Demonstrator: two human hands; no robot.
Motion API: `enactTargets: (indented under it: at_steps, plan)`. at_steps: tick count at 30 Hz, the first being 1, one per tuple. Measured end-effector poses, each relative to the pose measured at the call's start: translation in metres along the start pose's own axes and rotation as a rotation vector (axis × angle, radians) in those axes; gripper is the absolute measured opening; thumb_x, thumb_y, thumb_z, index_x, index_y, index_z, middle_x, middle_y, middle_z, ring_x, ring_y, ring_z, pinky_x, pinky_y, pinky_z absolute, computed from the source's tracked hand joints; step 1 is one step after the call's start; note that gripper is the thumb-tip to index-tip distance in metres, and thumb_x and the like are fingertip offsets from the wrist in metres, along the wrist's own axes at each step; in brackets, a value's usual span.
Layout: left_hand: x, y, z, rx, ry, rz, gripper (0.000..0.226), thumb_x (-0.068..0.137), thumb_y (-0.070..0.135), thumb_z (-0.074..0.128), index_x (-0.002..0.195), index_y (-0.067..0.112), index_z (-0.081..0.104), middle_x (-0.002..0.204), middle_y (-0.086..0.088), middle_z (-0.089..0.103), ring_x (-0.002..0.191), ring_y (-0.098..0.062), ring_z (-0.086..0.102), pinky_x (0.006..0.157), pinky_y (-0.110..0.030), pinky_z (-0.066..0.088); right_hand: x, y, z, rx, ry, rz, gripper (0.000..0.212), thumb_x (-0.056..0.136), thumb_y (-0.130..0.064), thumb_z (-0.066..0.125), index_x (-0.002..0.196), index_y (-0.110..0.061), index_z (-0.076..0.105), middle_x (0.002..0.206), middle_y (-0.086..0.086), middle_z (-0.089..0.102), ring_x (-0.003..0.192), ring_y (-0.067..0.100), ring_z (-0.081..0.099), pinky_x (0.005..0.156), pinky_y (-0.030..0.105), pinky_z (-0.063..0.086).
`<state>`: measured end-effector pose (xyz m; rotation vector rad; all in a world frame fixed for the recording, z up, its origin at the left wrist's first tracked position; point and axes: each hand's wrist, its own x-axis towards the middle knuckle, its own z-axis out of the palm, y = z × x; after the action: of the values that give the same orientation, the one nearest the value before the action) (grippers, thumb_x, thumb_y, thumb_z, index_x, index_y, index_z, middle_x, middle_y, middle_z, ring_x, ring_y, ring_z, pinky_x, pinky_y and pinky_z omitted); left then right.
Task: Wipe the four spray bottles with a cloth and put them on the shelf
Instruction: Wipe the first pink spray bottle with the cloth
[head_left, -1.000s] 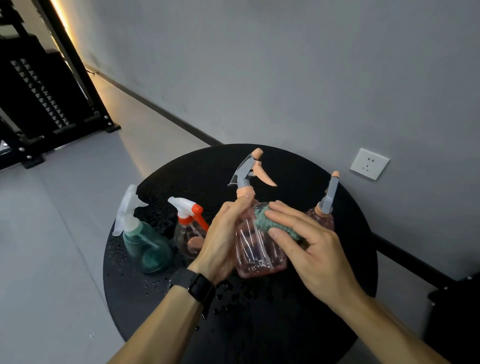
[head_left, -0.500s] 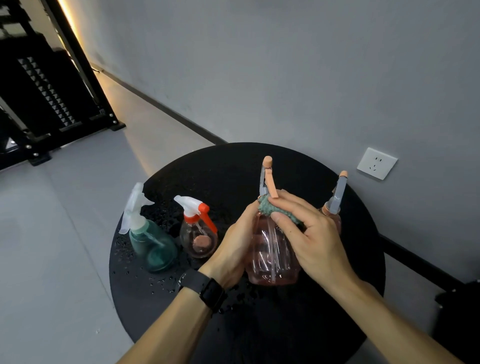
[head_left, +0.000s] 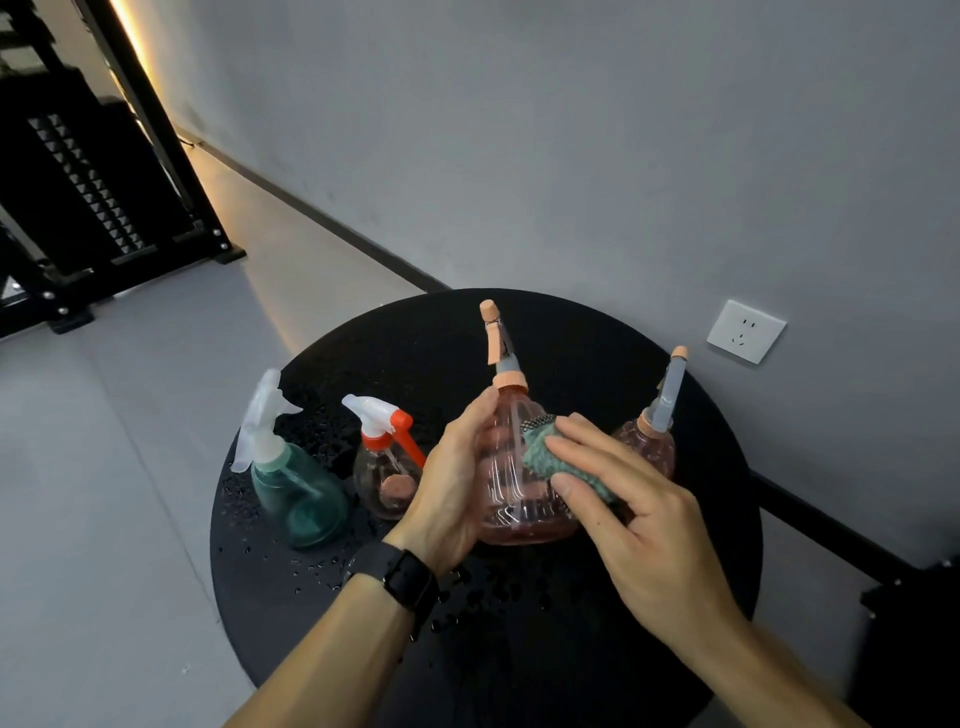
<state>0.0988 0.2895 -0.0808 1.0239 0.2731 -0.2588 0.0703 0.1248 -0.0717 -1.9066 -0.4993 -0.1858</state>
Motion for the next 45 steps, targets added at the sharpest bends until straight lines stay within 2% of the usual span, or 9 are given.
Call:
enactTargets:
  at_steps: [3,10,14,19,23,29,33,37,45]
  plan:
    - [-0.001,0.0,0.0,-0.001,-0.027,-0.008,0.057,0.096,0.051,0.053,0.126,0.004,0.062,0.104,-0.014,0.072,0.085,-0.024,0.072,0.075,-0.04,0.058,-0.002,-0.001,-0.003,0.005,0.002,-0.027,0.037,0.087,-0.015,0.064,0.122,-0.027,0.061,0.132,-0.032,0.051,0.13,-0.008,0.043,0.101,0.006,0.035]
    - [-0.002,-0.011,0.002,0.098,-0.053,0.023,0.053,0.094,0.052,0.058,0.128,0.012,0.065,0.127,-0.021,0.065,0.121,-0.041,0.061,0.108,-0.059,0.043,0.016,0.008,-0.002,-0.021,0.081,-0.01,0.033,0.09,-0.012,0.063,0.121,-0.025,0.064,0.129,-0.026,0.053,0.127,-0.01,0.044,0.103,0.008,0.035]
    - [-0.003,-0.014,0.004,0.127,-0.038,0.028,0.049,0.095,0.053,0.056,0.127,0.017,0.066,0.126,-0.017,0.067,0.12,-0.036,0.063,0.108,-0.057,0.044,0.031,0.015,0.005,-0.04,0.129,0.007,0.031,0.092,-0.014,0.062,0.122,-0.021,0.066,0.131,-0.019,0.056,0.126,-0.008,0.047,0.105,0.016,0.039]
    - [-0.008,-0.011,0.008,0.148,-0.103,-0.011,0.047,0.095,0.056,0.055,0.133,0.03,0.06,0.13,-0.005,0.067,0.12,-0.026,0.064,0.104,-0.054,0.047,0.042,0.016,0.012,-0.075,0.161,-0.003,0.03,0.093,-0.013,0.061,0.122,-0.018,0.066,0.132,-0.013,0.057,0.126,-0.004,0.049,0.102,0.008,0.036]
    - [-0.012,-0.01,0.007,0.136,-0.132,0.0,0.048,0.092,0.04,0.066,0.137,0.029,0.052,0.126,-0.005,0.069,0.114,-0.028,0.068,0.098,-0.059,0.051,0.046,0.012,0.013,-0.068,0.136,0.044,0.03,0.094,-0.015,0.06,0.122,-0.024,0.065,0.132,-0.013,0.057,0.124,-0.007,0.048,0.099,0.004,0.035]
    - [-0.007,-0.008,0.0,-0.007,-0.056,0.053,0.057,0.081,0.035,0.077,0.131,0.023,0.054,0.124,-0.01,0.069,0.11,-0.031,0.069,0.091,-0.063,0.053,0.031,0.006,0.007,0.02,0.086,0.077,0.033,0.093,-0.018,0.059,0.126,-0.025,0.063,0.133,-0.017,0.056,0.125,-0.006,0.048,0.101,0.031,0.049]
    - [-0.005,-0.005,0.002,-0.041,-0.028,0.091,0.071,0.075,0.039,0.076,0.135,0.013,0.047,0.109,-0.006,0.073,0.094,-0.022,0.074,0.083,-0.053,0.059,0.013,-0.001,0.002,0.033,0.101,0.05,0.033,0.088,-0.027,0.057,0.121,-0.033,0.062,0.129,-0.026,0.055,0.125,-0.012,0.044,0.101,0.025,0.047]
    - [-0.003,-0.002,0.003,-0.051,-0.002,0.067,0.083,0.071,0.042,0.081,0.139,0.01,0.045,0.132,-0.02,0.062,0.099,-0.028,0.072,0.078,-0.046,0.059,0.001,-0.002,-0.001,0.064,0.072,0.042,0.035,0.087,-0.028,0.058,0.121,-0.037,0.061,0.134,-0.032,0.049,0.127,-0.009,0.045,0.1,0.03,0.05]
    - [0.001,-0.003,-0.001,-0.018,-0.048,0.066,0.077,0.079,0.044,0.078,0.139,0.005,0.048,0.136,-0.026,0.056,0.11,-0.035,0.065,0.095,-0.059,0.052,0.014,0.003,0.002,0.015,0.116,-0.015,0.035,0.089,-0.018,0.061,0.123,-0.025,0.063,0.131,-0.025,0.053,0.128,-0.008,0.044,0.104,0.021,0.043]
